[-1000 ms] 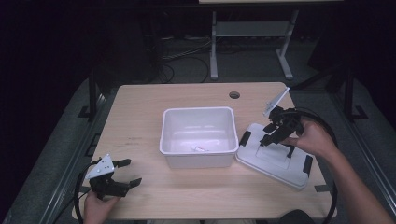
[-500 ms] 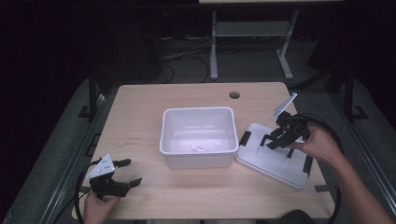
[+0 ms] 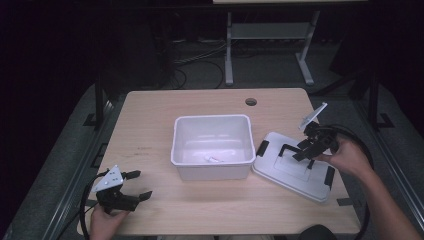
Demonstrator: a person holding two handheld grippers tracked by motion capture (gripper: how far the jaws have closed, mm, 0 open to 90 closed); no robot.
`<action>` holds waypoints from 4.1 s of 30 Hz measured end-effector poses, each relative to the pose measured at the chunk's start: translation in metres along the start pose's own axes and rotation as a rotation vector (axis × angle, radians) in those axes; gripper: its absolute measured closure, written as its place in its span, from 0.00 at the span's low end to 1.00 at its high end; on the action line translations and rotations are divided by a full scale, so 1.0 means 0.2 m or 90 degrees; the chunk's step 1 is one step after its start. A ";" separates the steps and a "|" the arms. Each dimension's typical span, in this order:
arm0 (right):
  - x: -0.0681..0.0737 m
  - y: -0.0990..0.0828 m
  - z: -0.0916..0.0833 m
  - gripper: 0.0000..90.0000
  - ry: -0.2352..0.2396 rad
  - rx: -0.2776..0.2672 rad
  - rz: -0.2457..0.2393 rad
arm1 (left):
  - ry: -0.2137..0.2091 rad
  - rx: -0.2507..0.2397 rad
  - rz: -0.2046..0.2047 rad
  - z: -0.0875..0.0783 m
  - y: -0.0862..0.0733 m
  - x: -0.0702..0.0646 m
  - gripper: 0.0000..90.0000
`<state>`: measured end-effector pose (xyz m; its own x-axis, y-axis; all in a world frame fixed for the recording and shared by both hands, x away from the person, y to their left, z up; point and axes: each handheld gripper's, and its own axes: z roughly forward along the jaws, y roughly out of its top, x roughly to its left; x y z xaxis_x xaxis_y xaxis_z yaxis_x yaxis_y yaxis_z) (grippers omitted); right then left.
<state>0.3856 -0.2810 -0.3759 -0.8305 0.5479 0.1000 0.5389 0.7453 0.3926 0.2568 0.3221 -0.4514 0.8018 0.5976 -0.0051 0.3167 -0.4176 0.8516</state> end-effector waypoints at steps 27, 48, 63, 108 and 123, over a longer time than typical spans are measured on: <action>-0.06 -0.04 0.07 0.73 -0.012 0.004 0.001 | -0.002 0.001 -0.001 0.00 0.00 0.00 0.15; -0.04 -0.03 0.09 0.92 0.005 0.005 -0.022 | -0.001 0.002 -0.003 0.00 0.00 0.00 0.15; 0.00 -0.02 0.04 0.94 0.009 -0.004 -0.042 | 0.002 0.001 -0.003 0.00 0.00 0.00 0.15; 0.22 0.13 -0.61 0.94 -0.038 -0.052 -0.141 | 0.001 -0.003 -0.002 0.01 0.00 0.00 0.15; 0.32 0.38 -0.61 0.94 -0.016 -0.048 -0.197 | 0.001 -0.004 -0.003 0.00 0.00 0.00 0.15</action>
<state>0.3559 -0.2365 -0.2276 -0.9491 0.3098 -0.0570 0.2488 0.8484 0.4673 0.2579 0.3216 -0.4514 0.7990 0.6013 -0.0083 0.3174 -0.4099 0.8551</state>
